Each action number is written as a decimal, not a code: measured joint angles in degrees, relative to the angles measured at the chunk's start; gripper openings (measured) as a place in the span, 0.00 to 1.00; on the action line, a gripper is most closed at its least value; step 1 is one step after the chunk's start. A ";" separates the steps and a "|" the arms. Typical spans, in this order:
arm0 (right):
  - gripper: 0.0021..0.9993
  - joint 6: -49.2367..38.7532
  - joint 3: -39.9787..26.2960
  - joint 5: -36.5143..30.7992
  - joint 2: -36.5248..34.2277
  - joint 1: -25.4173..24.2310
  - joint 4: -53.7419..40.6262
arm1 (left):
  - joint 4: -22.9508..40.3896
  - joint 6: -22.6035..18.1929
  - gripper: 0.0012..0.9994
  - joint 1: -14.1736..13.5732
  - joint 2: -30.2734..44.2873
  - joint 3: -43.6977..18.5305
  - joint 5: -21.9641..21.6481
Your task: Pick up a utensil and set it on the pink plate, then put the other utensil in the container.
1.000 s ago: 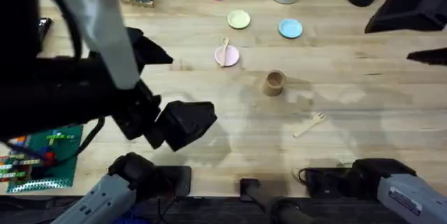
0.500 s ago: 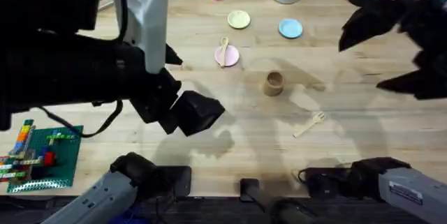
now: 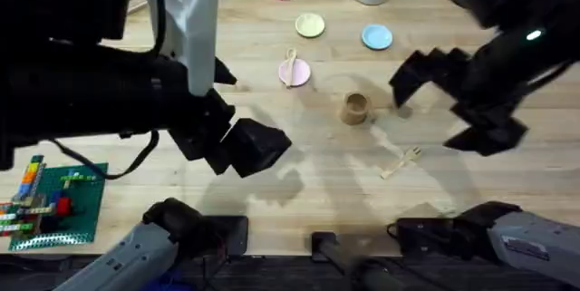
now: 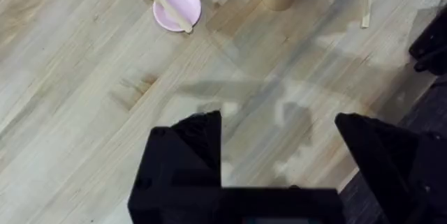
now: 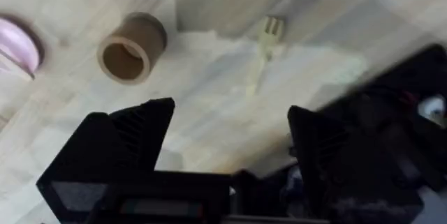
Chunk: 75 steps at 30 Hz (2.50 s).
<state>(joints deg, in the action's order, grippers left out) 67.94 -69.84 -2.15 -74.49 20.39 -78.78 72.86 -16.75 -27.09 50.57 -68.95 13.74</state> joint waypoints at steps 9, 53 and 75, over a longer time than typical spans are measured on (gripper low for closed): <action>1.00 3.65 14.99 0.78 -0.01 0.72 14.46 | 0.04 0.00 0.99 0.00 0.02 0.00 0.00; 0.52 12.52 28.92 0.39 -0.01 0.72 26.09 | 0.20 0.00 0.99 0.00 0.00 0.00 0.00; 0.03 14.10 30.12 0.54 1.14 0.74 27.88 | 0.20 -0.02 0.99 0.00 0.00 0.00 0.00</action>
<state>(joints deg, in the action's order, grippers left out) 82.04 -39.72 -1.61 -73.34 21.12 -50.89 73.06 -16.78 -27.09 50.57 -68.95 13.74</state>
